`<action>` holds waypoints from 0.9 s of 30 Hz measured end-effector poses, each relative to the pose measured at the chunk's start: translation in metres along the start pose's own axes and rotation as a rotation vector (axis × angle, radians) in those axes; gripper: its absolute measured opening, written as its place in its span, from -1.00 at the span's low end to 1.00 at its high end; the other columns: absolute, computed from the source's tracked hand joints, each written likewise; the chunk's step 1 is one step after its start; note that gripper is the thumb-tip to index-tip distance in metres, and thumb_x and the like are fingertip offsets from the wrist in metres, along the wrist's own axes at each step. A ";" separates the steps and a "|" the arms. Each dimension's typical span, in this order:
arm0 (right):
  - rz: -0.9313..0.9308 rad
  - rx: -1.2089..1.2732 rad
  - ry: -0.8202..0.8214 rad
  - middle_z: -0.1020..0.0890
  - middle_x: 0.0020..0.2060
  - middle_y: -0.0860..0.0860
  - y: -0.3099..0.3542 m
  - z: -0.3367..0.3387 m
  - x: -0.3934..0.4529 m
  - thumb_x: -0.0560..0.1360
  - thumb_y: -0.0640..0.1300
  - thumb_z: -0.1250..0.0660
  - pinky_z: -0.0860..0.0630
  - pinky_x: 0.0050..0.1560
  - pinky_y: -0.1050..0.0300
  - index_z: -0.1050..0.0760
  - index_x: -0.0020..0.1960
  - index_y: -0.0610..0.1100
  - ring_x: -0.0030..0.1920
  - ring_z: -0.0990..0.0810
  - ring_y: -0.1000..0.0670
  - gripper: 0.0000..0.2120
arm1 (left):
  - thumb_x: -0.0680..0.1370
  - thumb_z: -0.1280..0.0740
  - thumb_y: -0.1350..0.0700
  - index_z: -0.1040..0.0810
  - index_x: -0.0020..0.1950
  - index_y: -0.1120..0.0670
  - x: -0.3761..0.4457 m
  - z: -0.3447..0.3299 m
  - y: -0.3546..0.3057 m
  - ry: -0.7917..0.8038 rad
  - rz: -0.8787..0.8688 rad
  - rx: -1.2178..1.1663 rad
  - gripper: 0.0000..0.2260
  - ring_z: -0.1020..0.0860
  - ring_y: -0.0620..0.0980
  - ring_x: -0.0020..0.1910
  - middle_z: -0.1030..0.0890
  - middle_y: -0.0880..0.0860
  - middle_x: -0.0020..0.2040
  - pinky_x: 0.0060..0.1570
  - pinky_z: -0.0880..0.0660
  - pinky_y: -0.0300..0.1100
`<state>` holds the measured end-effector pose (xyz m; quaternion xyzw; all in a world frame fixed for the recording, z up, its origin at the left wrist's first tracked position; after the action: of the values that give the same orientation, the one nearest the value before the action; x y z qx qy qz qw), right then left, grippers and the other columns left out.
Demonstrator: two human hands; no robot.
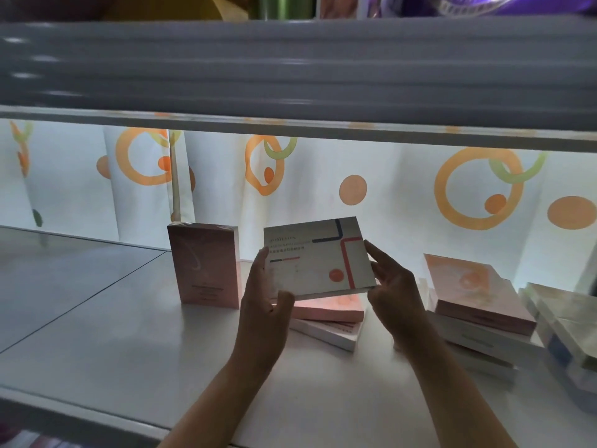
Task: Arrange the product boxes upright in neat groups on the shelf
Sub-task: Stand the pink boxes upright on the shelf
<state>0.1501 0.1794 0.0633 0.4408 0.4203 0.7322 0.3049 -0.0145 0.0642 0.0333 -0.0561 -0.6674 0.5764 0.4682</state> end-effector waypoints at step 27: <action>0.026 0.028 -0.218 -0.61 0.10 0.01 -0.010 0.012 0.004 0.47 -0.20 -0.46 -0.55 0.05 0.16 -0.45 0.18 -0.06 0.04 -0.59 0.02 -0.66 | 0.55 -0.33 0.22 -0.11 0.46 -0.21 0.000 0.006 0.002 -0.079 -0.097 0.262 -0.37 -0.40 -0.04 0.36 -0.36 -0.06 0.43 0.21 -0.41 -0.15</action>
<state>0.1599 0.1919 0.0589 0.5275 0.3893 0.6777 0.3330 -0.0197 0.0611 0.0320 0.0607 -0.6064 0.6369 0.4722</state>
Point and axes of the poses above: each hand's wrist, its own x-axis towards the middle knuckle, its own z-axis out of the back of the hand, y = z × x, the point moved 9 cm from there along x, towards the middle knuckle
